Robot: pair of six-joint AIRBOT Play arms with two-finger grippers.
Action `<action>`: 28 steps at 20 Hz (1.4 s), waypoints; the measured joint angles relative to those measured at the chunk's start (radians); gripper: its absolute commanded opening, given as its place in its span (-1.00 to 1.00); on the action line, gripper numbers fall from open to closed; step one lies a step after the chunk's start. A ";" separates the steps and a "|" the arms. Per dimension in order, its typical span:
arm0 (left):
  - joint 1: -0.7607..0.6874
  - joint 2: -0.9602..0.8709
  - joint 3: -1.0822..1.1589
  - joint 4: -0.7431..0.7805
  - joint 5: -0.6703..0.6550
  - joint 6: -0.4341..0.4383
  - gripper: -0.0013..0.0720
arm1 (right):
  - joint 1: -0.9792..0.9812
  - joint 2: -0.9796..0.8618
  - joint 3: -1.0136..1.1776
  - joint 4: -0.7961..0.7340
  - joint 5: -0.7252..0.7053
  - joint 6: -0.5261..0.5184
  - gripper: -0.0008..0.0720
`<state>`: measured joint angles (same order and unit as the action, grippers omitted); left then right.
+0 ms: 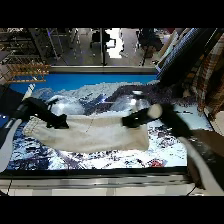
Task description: Fold the clothes and pants, and hang the long-sleeved shirts on hangers.
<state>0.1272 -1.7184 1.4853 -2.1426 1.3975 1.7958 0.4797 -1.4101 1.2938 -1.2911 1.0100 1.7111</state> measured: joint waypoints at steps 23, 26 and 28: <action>0.068 0.001 0.021 0.026 0.057 0.018 -0.91 | -0.580 -0.156 -0.158 0.481 0.215 -0.516 0.77; 0.050 -0.003 0.021 0.026 0.058 0.021 -0.91 | -0.586 -0.266 -0.171 0.634 0.206 -0.668 0.76; 0.035 -0.005 0.021 0.026 0.058 0.023 -0.91 | -0.563 -0.330 -0.148 0.691 0.218 -0.726 0.25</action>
<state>0.1627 -1.7233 1.5066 -2.1162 1.4551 1.8183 -0.0830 -1.7405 1.1454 -0.5999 1.2278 0.9852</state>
